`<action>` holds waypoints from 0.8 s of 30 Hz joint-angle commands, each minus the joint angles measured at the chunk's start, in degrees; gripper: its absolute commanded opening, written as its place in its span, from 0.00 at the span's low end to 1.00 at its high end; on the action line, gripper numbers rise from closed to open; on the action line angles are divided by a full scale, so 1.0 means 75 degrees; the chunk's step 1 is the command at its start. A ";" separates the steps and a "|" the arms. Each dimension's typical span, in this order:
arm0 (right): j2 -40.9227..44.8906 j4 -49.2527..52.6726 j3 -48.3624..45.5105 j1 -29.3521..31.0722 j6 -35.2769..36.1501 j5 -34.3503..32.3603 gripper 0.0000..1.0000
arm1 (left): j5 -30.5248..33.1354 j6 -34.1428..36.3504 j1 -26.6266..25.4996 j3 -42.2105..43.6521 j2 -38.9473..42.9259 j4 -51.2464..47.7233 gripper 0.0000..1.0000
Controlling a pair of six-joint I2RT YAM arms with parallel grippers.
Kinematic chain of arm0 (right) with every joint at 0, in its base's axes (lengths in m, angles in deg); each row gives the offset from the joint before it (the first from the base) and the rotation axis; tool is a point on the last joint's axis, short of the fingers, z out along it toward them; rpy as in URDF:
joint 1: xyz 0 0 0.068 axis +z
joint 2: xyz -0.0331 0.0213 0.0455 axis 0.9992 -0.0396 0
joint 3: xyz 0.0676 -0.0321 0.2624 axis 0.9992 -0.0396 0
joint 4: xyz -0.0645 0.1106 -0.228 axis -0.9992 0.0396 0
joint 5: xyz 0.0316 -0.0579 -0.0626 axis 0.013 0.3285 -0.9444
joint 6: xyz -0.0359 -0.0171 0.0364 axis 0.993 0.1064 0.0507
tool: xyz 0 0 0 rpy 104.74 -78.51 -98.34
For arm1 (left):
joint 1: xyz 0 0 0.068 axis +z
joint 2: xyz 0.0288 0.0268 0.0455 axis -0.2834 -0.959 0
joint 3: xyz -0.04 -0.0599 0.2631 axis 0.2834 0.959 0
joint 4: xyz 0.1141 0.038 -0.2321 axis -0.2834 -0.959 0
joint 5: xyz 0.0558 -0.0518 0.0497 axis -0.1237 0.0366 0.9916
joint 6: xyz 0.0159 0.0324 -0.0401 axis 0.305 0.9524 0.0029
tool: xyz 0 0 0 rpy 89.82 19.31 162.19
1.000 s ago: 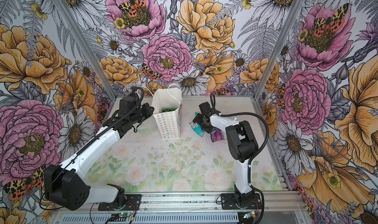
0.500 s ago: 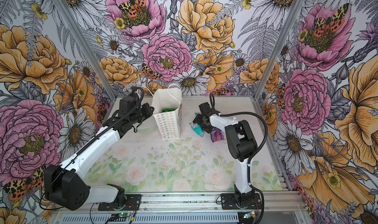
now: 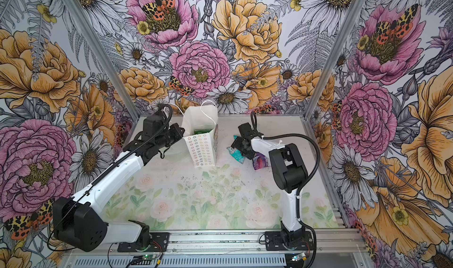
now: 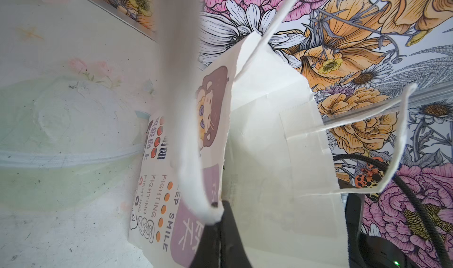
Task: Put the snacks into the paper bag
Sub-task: 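Lower the right gripper and grasp the teal mint packet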
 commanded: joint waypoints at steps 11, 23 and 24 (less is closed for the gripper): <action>-0.0168 0.0533 -0.0223 -0.0078 0.0628 -0.0693 0.66 | -0.0108 -0.0010 0.0051 0.0002 0.0087 -0.0144 0.00; 0.0367 0.0498 -0.0188 -0.0078 0.1134 -0.0788 0.40 | -0.0092 -0.0019 0.0050 0.0001 0.0052 -0.0149 0.00; 0.0434 0.0490 -0.0179 -0.0078 0.1170 -0.0778 0.38 | -0.0094 -0.0019 0.0050 0.0002 0.0052 -0.0144 0.00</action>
